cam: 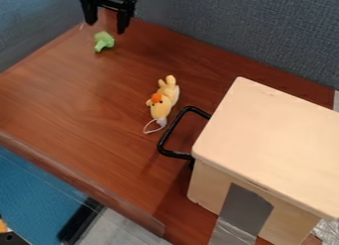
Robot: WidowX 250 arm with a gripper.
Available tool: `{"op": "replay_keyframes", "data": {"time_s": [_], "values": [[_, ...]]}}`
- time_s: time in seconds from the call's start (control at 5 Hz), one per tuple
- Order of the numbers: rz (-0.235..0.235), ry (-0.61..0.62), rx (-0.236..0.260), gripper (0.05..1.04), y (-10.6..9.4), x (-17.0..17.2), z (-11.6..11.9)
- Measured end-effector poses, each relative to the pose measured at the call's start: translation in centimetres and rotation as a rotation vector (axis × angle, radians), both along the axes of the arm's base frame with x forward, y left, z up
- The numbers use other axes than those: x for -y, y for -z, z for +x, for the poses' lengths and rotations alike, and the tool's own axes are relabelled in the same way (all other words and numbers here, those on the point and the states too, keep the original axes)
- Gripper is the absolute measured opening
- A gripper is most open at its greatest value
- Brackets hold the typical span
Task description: Move the broccoli below the duck
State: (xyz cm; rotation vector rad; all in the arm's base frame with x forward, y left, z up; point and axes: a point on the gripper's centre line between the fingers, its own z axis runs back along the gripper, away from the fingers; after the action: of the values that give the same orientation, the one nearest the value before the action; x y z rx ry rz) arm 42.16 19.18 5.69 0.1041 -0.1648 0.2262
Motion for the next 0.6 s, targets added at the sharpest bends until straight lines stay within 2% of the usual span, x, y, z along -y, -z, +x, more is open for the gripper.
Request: {"op": "replay_keyframes", "data": {"time_s": [0.4,0.6], "values": [[-0.001,-0.011,-0.077,0.999,3.2,-1.8,0.5],[0.011,0.000,-0.095,0.999,3.8,-2.3,1.0]]}}
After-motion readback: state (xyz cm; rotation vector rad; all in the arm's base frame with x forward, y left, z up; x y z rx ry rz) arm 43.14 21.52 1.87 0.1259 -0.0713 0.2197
